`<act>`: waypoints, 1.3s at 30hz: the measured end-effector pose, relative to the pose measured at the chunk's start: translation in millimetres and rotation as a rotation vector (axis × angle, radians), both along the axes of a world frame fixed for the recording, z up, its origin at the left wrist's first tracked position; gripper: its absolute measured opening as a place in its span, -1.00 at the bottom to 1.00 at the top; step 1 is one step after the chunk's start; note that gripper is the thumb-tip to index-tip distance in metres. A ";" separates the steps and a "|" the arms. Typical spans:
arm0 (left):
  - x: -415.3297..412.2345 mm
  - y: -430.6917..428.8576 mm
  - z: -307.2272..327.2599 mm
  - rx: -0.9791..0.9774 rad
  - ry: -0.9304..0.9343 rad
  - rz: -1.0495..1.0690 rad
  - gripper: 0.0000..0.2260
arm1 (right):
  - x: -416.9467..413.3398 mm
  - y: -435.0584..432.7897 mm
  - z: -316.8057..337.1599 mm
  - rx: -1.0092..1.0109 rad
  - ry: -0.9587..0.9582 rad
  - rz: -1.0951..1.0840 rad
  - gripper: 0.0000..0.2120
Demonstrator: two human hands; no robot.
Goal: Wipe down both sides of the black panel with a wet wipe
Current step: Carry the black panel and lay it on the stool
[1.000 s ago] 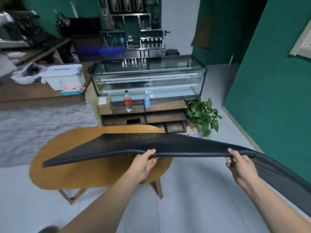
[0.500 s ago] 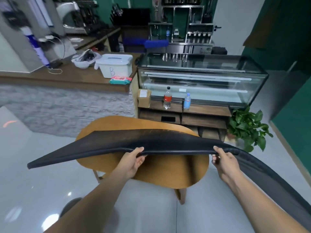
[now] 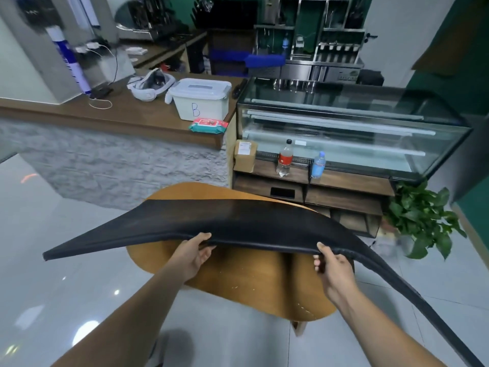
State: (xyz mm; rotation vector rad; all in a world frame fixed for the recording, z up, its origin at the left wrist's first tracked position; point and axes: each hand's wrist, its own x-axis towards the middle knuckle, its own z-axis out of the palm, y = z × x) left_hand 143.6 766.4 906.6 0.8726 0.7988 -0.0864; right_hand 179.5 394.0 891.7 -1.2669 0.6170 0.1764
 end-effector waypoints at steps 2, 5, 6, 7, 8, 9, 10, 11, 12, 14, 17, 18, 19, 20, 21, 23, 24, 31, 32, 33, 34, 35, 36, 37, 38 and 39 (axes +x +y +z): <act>7.9 9.8 -6.4 0.004 0.028 -0.005 -0.52 | 1.8 9.8 -10.6 -0.004 0.034 -0.008 -0.71; 18.3 19.2 -21.2 0.014 0.074 -0.036 -0.53 | 5.5 21.2 -27.2 0.018 0.088 -0.025 -0.73; 21.1 21.3 -26.2 0.021 0.095 -0.046 -0.54 | 6.4 24.6 -32.8 0.027 0.111 -0.030 -0.74; 24.6 22.6 -30.9 0.029 0.120 -0.058 -0.55 | 7.1 27.3 -38.5 0.035 0.135 -0.034 -0.75; 27.6 22.8 -35.6 0.039 0.142 -0.069 -0.56 | 6.3 29.2 -44.1 0.046 0.163 -0.035 -0.76; 30.0 22.6 -38.8 0.053 0.160 -0.081 -0.56 | 4.8 30.8 -48.1 0.056 0.191 -0.031 -0.77; 32.0 21.6 -43.6 0.068 0.177 -0.089 -0.56 | 3.0 31.8 -53.9 0.065 0.222 -0.025 -0.78; 34.3 20.7 -49.1 0.088 0.192 -0.092 -0.56 | 2.1 33.0 -60.3 0.071 0.252 -0.018 -0.78; 35.8 20.2 -55.0 0.103 0.203 -0.086 -0.56 | 1.1 34.2 -66.4 0.071 0.280 -0.007 -0.77; 35.6 19.2 -65.8 0.105 0.214 -0.060 -0.59 | -1.6 37.5 -78.3 0.065 0.337 0.024 -0.74; 33.7 18.1 -80.3 0.128 0.252 -0.019 -0.62 | -4.1 44.0 -98.0 0.093 0.395 0.037 -0.73; 32.8 18.2 -85.4 0.139 0.271 -0.008 -0.62 | -4.6 46.3 -103.7 0.101 0.413 0.037 -0.74; 32.5 19.4 -91.9 0.152 0.292 0.001 -0.63 | -4.4 48.4 -110.4 0.108 0.435 0.042 -0.75; 31.6 20.8 -98.3 0.172 0.315 0.007 -0.64 | -5.0 50.1 -116.5 0.117 0.459 0.049 -0.76; 30.2 22.2 -105.1 0.192 0.341 0.003 -0.65 | -5.8 51.4 -123.4 0.131 0.481 0.055 -0.78; 25.7 23.4 -120.3 0.239 0.399 -0.028 -0.65 | -8.9 51.9 -136.8 0.152 0.526 0.073 -0.80; 24.2 23.6 -128.2 0.255 0.426 -0.040 -0.66 | -9.6 51.8 -143.6 0.147 0.551 0.081 -0.81; 18.1 23.8 -174.4 0.279 0.554 -0.044 -0.83 | -17.5 57.5 -186.1 0.017 0.705 0.177 -0.68; 16.3 25.1 -178.6 0.279 0.578 -0.046 -0.85 | -18.3 59.0 -190.1 -0.018 0.728 0.215 -0.65; 14.7 25.6 -181.6 0.273 0.594 -0.047 -0.86 | -18.8 60.6 -193.6 -0.044 0.748 0.255 -0.63; 13.8 26.0 -183.4 0.266 0.604 -0.047 -0.88 | -18.5 62.0 -196.3 -0.062 0.765 0.289 -0.61; 13.1 27.0 -184.2 0.261 0.607 -0.037 -0.88 | -17.4 64.0 -197.7 -0.080 0.779 0.327 -0.59; 13.1 28.6 -184.6 0.258 0.603 -0.027 -0.89 | -15.0 66.2 -197.4 -0.101 0.781 0.371 -0.57; 13.8 30.5 -185.0 0.253 0.592 -0.024 -0.89 | -11.7 68.4 -196.4 -0.125 0.771 0.414 -0.56; 15.6 32.8 -184.6 0.248 0.577 -0.034 -0.90 | -7.1 71.5 -194.1 -0.154 0.752 0.448 -0.57; 18.1 34.8 -183.5 0.245 0.563 -0.046 -0.90 | -2.0 74.6 -191.7 -0.181 0.727 0.469 -0.60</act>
